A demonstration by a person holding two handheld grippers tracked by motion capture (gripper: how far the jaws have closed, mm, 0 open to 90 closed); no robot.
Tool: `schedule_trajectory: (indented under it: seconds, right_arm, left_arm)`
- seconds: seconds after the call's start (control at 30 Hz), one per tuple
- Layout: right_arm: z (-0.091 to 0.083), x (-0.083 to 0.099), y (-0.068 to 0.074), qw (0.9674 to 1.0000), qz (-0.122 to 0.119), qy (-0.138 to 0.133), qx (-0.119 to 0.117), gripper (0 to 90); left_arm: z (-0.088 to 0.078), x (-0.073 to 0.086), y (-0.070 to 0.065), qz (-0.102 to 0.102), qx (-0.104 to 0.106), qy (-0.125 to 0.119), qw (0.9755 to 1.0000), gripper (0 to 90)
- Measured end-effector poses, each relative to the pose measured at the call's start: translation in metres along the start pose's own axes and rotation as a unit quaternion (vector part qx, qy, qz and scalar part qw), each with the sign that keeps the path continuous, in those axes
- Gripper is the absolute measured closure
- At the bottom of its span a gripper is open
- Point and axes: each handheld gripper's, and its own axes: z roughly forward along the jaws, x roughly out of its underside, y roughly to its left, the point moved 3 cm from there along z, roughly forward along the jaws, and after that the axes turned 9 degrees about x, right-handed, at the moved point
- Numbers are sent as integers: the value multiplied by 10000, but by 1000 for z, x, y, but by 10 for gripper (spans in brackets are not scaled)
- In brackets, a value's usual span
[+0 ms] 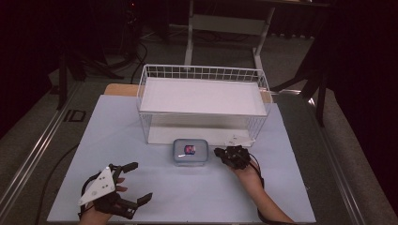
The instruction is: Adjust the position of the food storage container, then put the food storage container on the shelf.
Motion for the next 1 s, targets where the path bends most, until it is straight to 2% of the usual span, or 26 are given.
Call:
schedule_trajectory:
  seconds: [0.03, 0.1, 0.17, 0.23, 0.33, 0.4, 0.43, 0.47, 0.53, 0.6, 0.67, 0.7, 0.73, 0.8, 0.87, 0.9, 0.93, 1.0]
  right_arm:
    - [-5, 1, 2, 10000, -80, -7, -13, 831]
    - [-10, 2, 4, 9999, -142, -23, -57, 742]
    - [-17, 4, 5, 9999, -154, -43, 20, 670]
    - [-25, 4, 5, 9999, -6, -158, -11, 529]
    - [-33, 4, 5, 9996, 124, -237, -105, 313]
    - [-39, 3, 6, 9995, 14, -290, -110, 173]
    - [-42, 3, 6, 9994, -11, -336, -113, 150]
    - [-45, 2, 6, 9991, 34, -421, -61, 147]
    - [-51, 1, 4, 9985, 130, -520, -97, 123]
    - [-57, 0, 3, 9975, 248, -660, -101, 123]
    - [-62, -2, 2, 9970, 235, -730, 58, 169]
    - [-62, -4, 2, 9979, 236, -586, -110, 166]
    - [-63, -5, 1, 9978, 289, -570, -176, 168]
    - [-65, -6, 2, 9958, 465, -740, -258, 216]
    - [-65, -9, 2, 9958, 624, -492, -451, 216]
    - [-63, -10, 1, 9945, 692, -525, -590, 215]
    - [-62, -11, 1, 9937, 756, -547, -627, 213]
    - [-57, -13, 1, 9940, 749, -450, -655, 182]
  left_arm:
    - [0, 0, 0, -7, -3, 4, 10000, 12]
    - [1, 1, 0, -15, 0, 17, 10000, 12]
    - [1, 1, 0, -32, -8, 10, 10000, 12]
    - [2, 0, 0, -15, -40, -13, 10000, 12]
    - [6, -2, 2, -128, -155, 90, 9998, 12]
    - [10, -2, 4, -142, -188, 177, 9996, 12]
    - [12, -2, 5, -137, -212, 246, 9994, 12]
    - [14, -3, 7, -168, -196, 350, 9991, 12]
    - [17, -5, 10, -305, -130, 369, 9988, 12]
    - [20, -8, 14, -426, -218, 553, 9973, 11]
    - [22, -10, 16, -503, -205, 601, 9967, 11]
    - [27, -15, 20, -666, -30, 556, 9962, 11]
    - [30, -17, 22, -731, -5, 565, 9957, 11]
    - [37, -20, 26, -819, 37, 681, 9943, 12]
    - [44, -22, 32, -987, 75, 759, 9922, 12]
    - [48, -23, 36, -1105, 91, 799, 9906, 12]
    - [52, -23, 39, -1198, 77, 831, 9893, 12]
    - [61, -22, 47, -1509, 83, 920, 9842, 12]
